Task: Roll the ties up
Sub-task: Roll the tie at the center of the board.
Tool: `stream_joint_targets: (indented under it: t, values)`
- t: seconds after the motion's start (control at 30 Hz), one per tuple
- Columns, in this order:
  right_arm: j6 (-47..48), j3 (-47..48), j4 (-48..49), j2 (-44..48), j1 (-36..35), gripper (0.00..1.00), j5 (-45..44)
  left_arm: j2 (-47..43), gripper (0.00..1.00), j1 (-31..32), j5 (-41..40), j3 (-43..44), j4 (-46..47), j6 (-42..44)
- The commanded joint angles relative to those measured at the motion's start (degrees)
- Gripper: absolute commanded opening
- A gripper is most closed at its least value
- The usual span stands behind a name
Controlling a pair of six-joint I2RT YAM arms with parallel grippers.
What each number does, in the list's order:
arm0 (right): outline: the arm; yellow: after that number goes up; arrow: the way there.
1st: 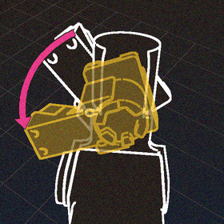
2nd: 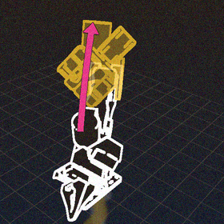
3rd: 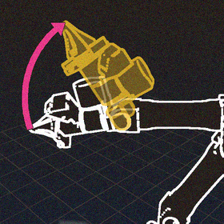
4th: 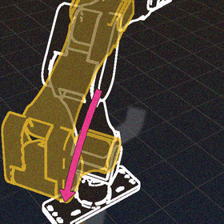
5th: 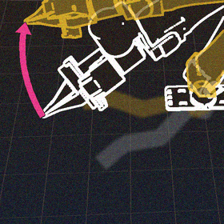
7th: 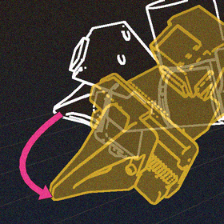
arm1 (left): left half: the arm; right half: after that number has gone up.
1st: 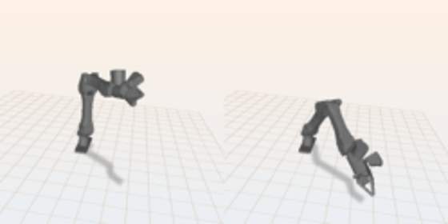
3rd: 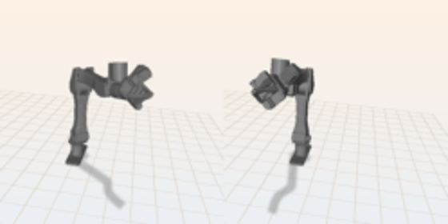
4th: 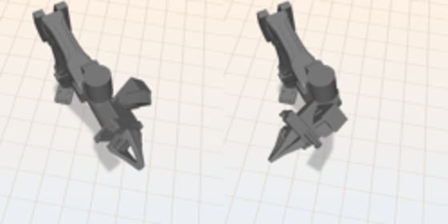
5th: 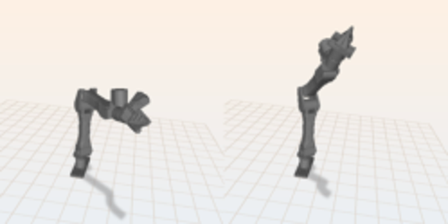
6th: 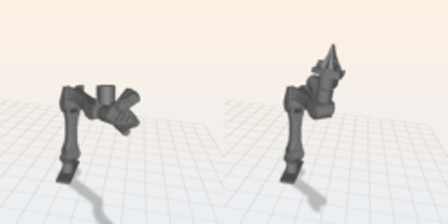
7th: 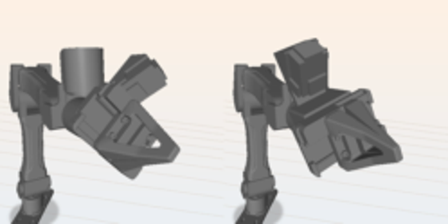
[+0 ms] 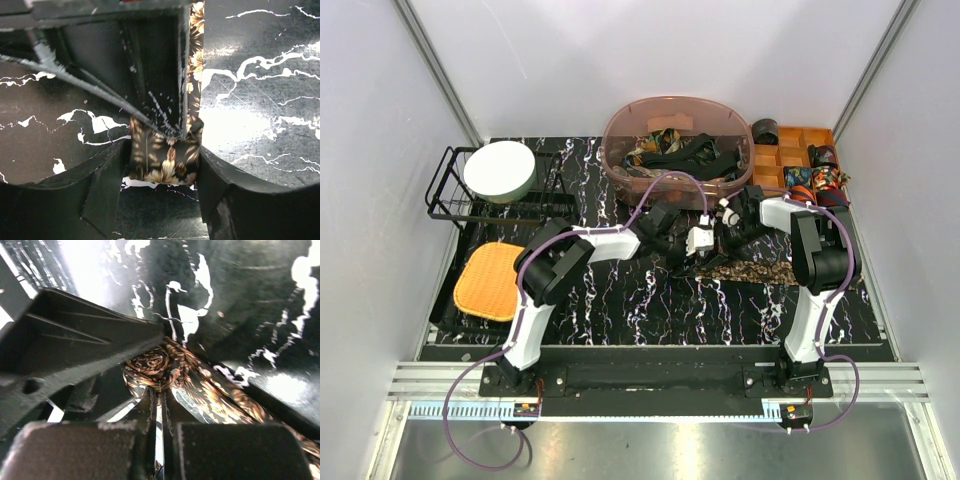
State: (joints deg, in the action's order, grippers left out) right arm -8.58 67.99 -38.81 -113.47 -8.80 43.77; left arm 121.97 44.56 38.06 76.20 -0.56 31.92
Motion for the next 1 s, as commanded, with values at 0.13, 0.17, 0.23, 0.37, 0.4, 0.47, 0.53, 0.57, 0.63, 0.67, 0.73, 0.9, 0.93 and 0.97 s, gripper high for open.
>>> stream_joint_targets:
  t: [0.13,0.17,0.23,0.37,0.4,0.47,0.53,0.57,0.63,0.67,0.73,0.9,0.93,0.97]
  values:
    - [3.22,1.80,-3.11,-5.53,-1.48,0.00,-15.29,4.33,0.67,-1.57,2.18,-11.50,4.49,-5.72]
    - [3.22,2.15,-3.46,-5.71,-1.66,0.00,-15.73,4.15,0.68,-1.92,3.06,-12.65,7.12,-7.99]
    - [3.13,2.76,-3.64,-6.32,-2.19,0.00,-16.43,4.06,0.69,-2.80,5.35,-15.63,15.71,-10.20]
    - [3.31,4.00,-5.40,-7.47,-2.63,0.00,-16.96,5.73,0.69,-2.90,5.97,-17.93,28.57,-17.04]
    - [3.31,4.00,-5.40,-7.38,-2.63,0.00,-17.05,6.95,0.68,-2.98,7.19,-17.76,31.73,-17.94]
    - [3.31,4.26,-5.58,-7.64,-2.80,0.00,-17.14,8.36,0.66,-2.72,7.99,-17.93,35.52,-20.21]
    - [3.31,4.26,-5.58,-7.73,-2.80,0.00,-17.14,10.38,0.64,-2.63,8.25,-17.41,40.28,-22.60]
    - [3.39,4.26,-5.49,-7.82,-2.80,0.00,-17.05,11.00,0.61,-2.63,8.17,-16.80,40.02,-23.21]
    - [3.57,4.52,-5.67,-7.91,-2.72,0.00,-16.96,11.53,0.50,-2.37,7.73,-15.30,35.91,-21.91]
    - [3.66,4.52,-5.75,-7.99,-2.72,0.00,-16.79,11.27,0.46,-2.37,7.55,-15.04,34.15,-19.73]
    - [4.09,4.61,-5.84,-7.99,-2.80,0.00,-16.00,9.69,0.34,-1.93,4.75,-13.20,24.77,-16.38]
    - [4.80,6.63,-8.12,-6.60,-2.45,0.15,-10.11,5.57,0.17,-1.40,-2.28,-9.16,2.64,-5.30]
    - [5.32,6.98,-8.65,-6.07,-1.84,0.22,-9.06,5.30,0.15,-1.31,-3.42,-8.36,0.67,-3.73]
    - [5.50,7.68,-9.09,-5.45,-1.40,0.27,-7.14,5.21,0.12,-1.23,-4.74,-7.13,-3.53,-2.49]
